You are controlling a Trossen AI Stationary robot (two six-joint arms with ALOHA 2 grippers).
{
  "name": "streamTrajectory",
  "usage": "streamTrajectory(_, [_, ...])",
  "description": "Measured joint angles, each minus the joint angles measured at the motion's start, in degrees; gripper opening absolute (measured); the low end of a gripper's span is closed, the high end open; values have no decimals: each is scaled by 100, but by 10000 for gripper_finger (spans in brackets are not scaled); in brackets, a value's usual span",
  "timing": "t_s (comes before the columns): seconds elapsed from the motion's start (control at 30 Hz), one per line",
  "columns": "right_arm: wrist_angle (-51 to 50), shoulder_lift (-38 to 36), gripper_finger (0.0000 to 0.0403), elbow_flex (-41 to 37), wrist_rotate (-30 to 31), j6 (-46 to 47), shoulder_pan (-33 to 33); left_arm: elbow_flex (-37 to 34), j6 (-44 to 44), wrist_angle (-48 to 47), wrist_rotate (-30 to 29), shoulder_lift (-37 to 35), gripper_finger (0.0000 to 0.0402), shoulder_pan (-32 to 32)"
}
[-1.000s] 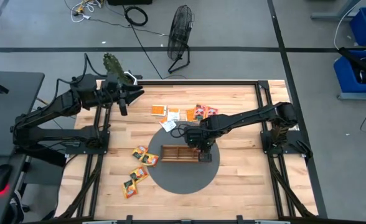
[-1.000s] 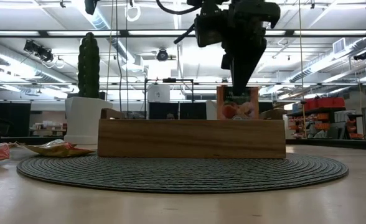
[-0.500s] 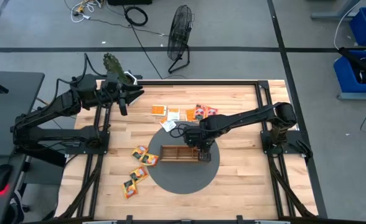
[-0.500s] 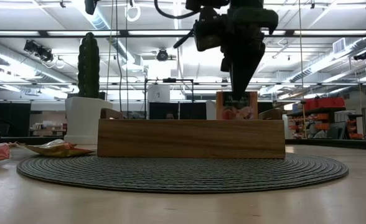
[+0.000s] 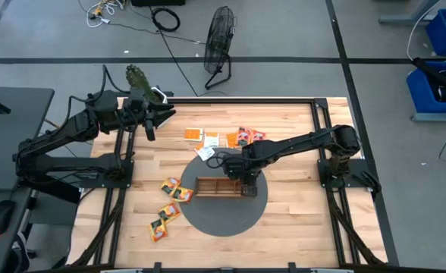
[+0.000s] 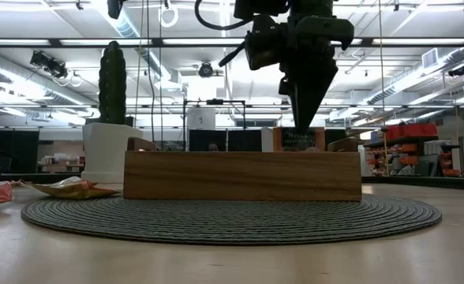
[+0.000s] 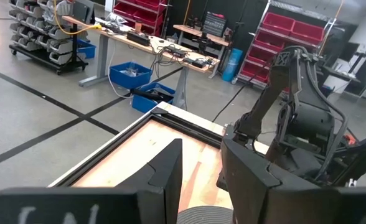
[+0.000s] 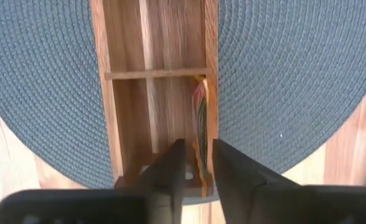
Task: Pick & Place Tea
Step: Put the red tea bag into the right section of the wooden organizer
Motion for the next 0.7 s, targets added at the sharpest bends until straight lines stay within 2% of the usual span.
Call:
streamTrajectory(0.13, [-269,-121,126,0,75,-2,-28,-1,-7,-35,-1,0,115,0])
streamTrajectory(0.3, [-251,-651,147,2,439,94,-31,0,-10,-363,-1,0,115,-2])
streamTrajectory(0.43, [-44,-1155,153,2,862,241,-35,0,-154,-729,24,68,115,-7])
streamTrajectory(0.53, [365,-1458,154,2,1162,461,-114,-3,-163,-1133,295,150,115,-7])
streamTrajectory(0.7, [873,-1905,151,2,1359,599,-448,-4,-493,-1594,608,509,115,-8])
